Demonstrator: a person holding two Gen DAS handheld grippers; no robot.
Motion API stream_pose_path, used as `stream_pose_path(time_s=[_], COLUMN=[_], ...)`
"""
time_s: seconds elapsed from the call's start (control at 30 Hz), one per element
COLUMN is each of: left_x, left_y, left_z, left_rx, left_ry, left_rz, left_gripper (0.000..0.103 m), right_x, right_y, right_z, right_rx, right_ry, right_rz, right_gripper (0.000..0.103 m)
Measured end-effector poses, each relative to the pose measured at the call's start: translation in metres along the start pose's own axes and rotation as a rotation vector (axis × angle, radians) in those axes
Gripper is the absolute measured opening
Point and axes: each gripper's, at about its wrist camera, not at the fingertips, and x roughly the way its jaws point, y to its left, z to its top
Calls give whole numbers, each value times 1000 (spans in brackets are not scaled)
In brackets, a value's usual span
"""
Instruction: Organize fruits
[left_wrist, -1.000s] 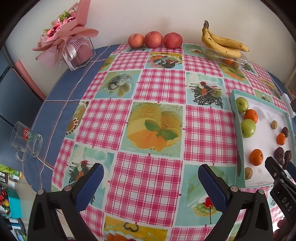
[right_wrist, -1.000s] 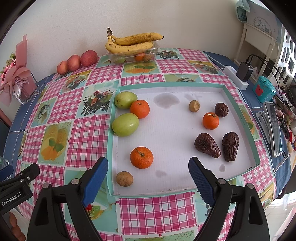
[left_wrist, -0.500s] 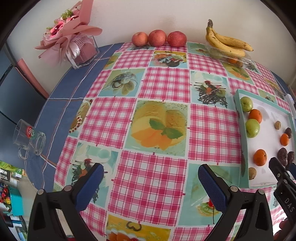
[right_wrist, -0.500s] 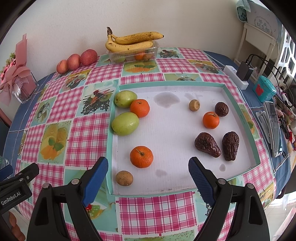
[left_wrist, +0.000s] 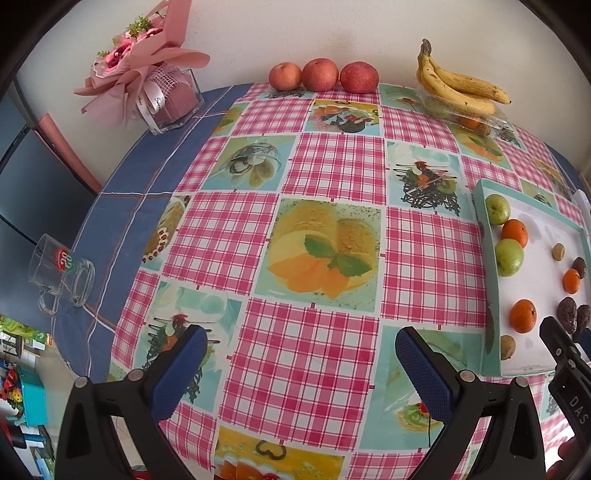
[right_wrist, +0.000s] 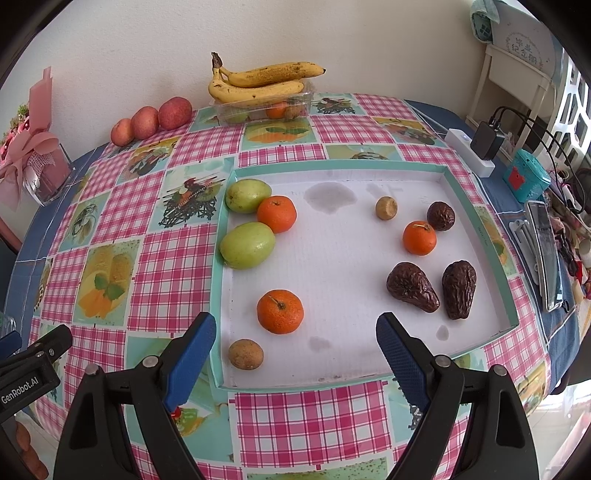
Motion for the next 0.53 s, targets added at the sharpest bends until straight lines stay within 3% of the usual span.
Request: stream_pose_path(time_s=[0.53], left_x=[-1], left_y=[3], left_z=[1], left_rx=[-10], left_ry=[-7], left_rz=[-3], left_gripper=[103], right_x=[2], right_y=[0], right_z=[0], right_rx=[-3], right_ry=[5], right_rz=[-4], right_gripper=[89])
